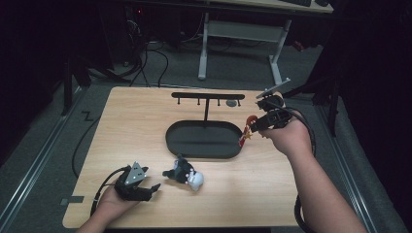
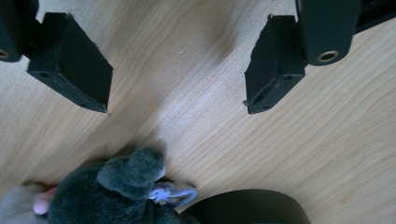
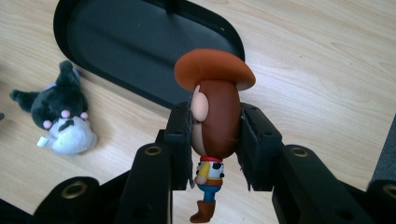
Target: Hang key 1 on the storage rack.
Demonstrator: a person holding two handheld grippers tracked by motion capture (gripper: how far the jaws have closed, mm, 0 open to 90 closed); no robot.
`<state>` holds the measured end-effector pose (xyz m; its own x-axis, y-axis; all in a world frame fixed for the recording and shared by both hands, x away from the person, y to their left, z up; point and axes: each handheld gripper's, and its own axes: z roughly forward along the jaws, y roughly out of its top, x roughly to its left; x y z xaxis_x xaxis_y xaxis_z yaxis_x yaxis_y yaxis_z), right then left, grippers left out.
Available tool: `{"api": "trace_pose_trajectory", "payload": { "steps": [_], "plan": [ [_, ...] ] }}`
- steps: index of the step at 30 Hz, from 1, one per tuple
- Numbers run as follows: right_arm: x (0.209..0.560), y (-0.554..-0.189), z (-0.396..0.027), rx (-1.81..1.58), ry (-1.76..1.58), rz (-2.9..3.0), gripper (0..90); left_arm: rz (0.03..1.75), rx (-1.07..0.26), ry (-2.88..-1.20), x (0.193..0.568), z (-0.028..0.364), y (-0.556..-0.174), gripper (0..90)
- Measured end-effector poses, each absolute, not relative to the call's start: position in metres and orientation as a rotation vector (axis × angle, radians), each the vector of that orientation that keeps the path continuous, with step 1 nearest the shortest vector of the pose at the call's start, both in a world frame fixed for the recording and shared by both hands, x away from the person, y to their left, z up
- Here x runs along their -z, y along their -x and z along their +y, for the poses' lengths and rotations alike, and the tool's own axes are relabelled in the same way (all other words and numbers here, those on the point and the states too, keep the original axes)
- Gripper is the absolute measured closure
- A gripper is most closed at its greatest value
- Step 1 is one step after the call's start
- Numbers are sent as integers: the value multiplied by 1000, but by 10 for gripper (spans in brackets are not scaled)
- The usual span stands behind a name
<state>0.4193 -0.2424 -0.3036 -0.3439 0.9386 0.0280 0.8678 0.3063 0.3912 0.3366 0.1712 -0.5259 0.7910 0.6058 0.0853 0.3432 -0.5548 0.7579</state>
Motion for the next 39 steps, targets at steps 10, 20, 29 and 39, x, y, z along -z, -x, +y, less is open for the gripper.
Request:
{"api": "trace_pose_trajectory", "payload": {
  "steps": [10,20,29,39],
  "plan": [
    [306,-433,-240,-511,-1666,2353,675,699,-434,-2213,526,172,-336,235],
    [303,-449,-240,-509,-1677,2331,675,697,-436,-2210,526,173,-336,236],
    [298,-461,-227,-508,-1650,2340,675,697,-430,-2215,527,173,-337,236],
    [286,-476,-219,-548,-1640,2312,675,697,-427,-2214,526,174,-337,237]
  ]
}}
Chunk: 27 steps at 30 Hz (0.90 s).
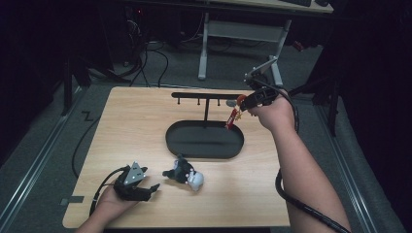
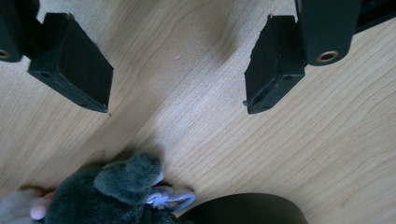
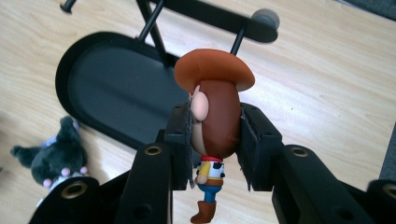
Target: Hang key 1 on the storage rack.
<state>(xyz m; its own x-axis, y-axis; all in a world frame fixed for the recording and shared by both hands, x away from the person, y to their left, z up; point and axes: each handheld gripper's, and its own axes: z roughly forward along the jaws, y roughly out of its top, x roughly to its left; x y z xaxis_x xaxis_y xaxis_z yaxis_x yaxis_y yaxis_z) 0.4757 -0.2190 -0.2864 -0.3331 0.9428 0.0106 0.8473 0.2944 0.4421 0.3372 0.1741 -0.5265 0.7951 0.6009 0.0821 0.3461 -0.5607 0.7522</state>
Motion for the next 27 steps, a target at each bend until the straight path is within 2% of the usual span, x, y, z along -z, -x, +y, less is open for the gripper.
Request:
{"api": "trace_pose_trajectory", "payload": {
  "steps": [10,27],
  "plan": [
    [290,-487,-236,-555,-1708,2250,675,699,-427,-2210,527,176,-337,238],
    [332,-481,-252,-542,-1783,2272,674,685,-429,-2222,527,172,-337,243]
  ]
}}
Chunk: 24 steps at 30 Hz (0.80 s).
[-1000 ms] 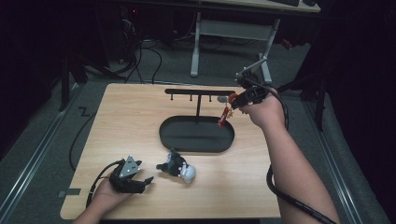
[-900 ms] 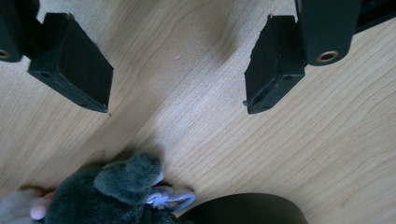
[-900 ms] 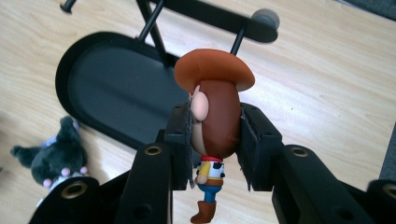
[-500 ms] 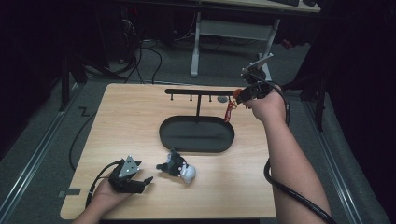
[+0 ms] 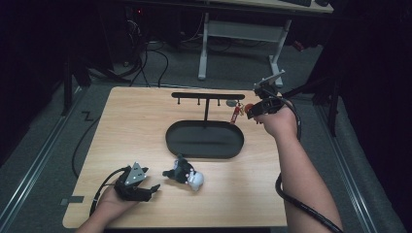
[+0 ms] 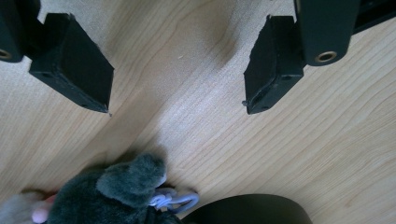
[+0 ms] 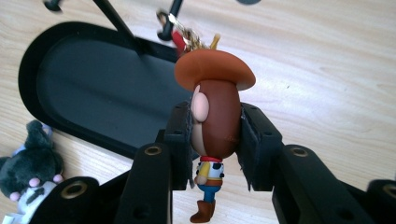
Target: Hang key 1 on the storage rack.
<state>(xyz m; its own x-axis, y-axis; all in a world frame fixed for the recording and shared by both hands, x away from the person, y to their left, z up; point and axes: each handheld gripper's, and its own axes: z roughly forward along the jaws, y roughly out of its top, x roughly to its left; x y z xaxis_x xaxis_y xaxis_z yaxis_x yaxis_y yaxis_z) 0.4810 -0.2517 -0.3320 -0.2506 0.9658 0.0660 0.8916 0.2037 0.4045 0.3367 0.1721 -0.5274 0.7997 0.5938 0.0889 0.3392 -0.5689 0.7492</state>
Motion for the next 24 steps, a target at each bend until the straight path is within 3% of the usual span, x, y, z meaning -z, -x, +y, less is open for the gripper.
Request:
{"api": "trace_pose_trajectory", "payload": {
  "steps": [15,17,19,24],
  "plan": [
    [374,-492,-246,-570,-1842,2282,658,685,-428,-2223,526,172,-336,242],
    [375,-492,-245,-580,-1838,2284,625,685,-428,-2222,526,173,-336,242],
    [377,-494,-242,-602,-1819,2282,471,685,-431,-2219,527,172,-337,242],
    [375,-492,-242,-603,-1823,2246,376,687,-431,-2214,526,173,-337,242]
  ]
}}
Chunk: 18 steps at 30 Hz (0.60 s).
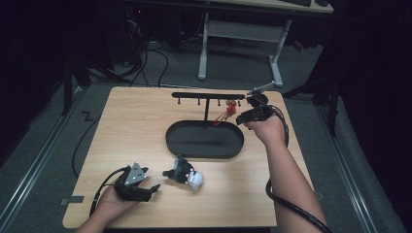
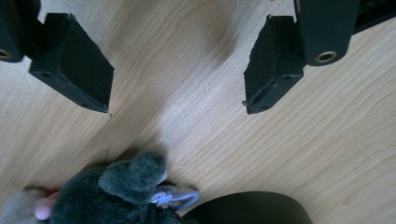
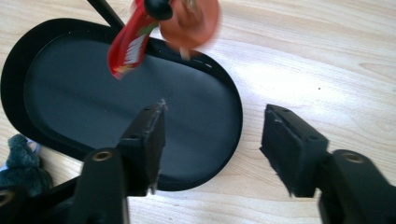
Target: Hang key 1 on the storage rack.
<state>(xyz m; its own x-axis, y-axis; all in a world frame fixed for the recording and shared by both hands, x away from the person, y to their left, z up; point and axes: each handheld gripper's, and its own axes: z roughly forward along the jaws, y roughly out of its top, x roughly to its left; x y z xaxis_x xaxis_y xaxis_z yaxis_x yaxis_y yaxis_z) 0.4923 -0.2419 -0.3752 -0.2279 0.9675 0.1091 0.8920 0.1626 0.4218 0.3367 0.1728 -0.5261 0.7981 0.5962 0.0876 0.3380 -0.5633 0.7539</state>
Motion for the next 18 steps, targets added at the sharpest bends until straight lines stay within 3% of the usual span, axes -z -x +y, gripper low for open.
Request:
{"api": "trace_pose_trajectory", "payload": {
  "steps": [10,18],
  "plan": [
    [383,-475,-256,-643,-1849,2226,363,690,-418,-2210,525,172,-337,249],
    [406,-440,-265,-705,-1796,2233,365,719,-383,-2179,521,172,-339,302]
  ]
}}
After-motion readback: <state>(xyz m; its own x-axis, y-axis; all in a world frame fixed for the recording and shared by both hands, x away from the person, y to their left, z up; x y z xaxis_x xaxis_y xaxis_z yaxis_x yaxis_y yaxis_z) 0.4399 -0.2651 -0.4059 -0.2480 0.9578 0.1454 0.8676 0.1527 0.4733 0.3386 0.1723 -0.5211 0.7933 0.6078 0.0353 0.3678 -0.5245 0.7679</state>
